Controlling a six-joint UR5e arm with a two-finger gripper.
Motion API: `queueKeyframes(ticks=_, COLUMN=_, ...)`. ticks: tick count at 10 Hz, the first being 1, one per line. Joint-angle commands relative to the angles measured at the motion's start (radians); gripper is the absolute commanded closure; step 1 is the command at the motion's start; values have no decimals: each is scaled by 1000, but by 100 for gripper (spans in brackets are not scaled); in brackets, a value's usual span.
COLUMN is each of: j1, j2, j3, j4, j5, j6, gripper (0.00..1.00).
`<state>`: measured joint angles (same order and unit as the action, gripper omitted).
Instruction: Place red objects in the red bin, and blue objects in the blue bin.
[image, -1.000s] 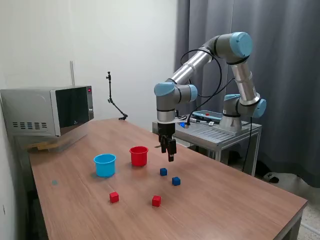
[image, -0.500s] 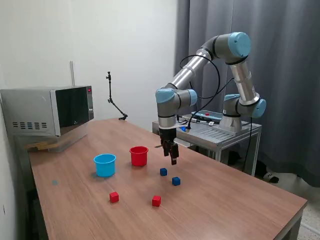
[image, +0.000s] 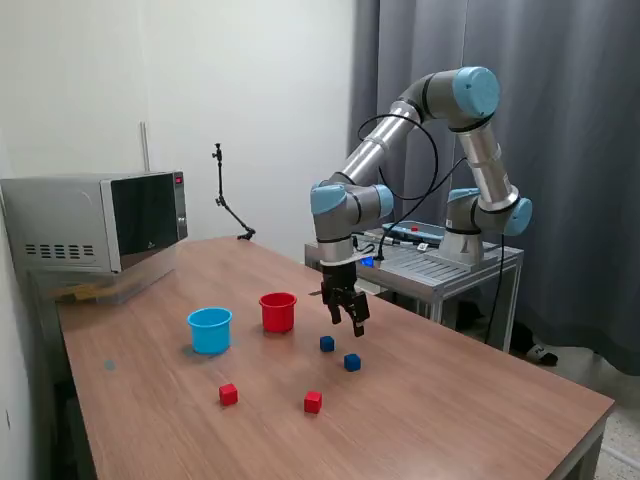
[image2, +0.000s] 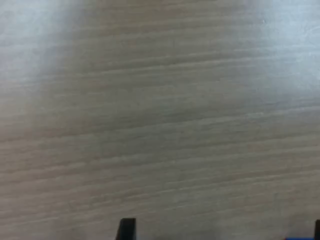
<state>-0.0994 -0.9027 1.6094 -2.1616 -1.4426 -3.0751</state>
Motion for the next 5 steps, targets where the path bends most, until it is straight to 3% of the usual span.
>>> queueKeyframes(ticks=1, j1=1, j2=25, j3=-9, j4=-15, j5=8, j6=-14, gripper=0)
queueKeyframes(ticks=5, j1=-5, j2=53, j3=-49, j4=-61, j5=1, j6=-10, gripper=0)
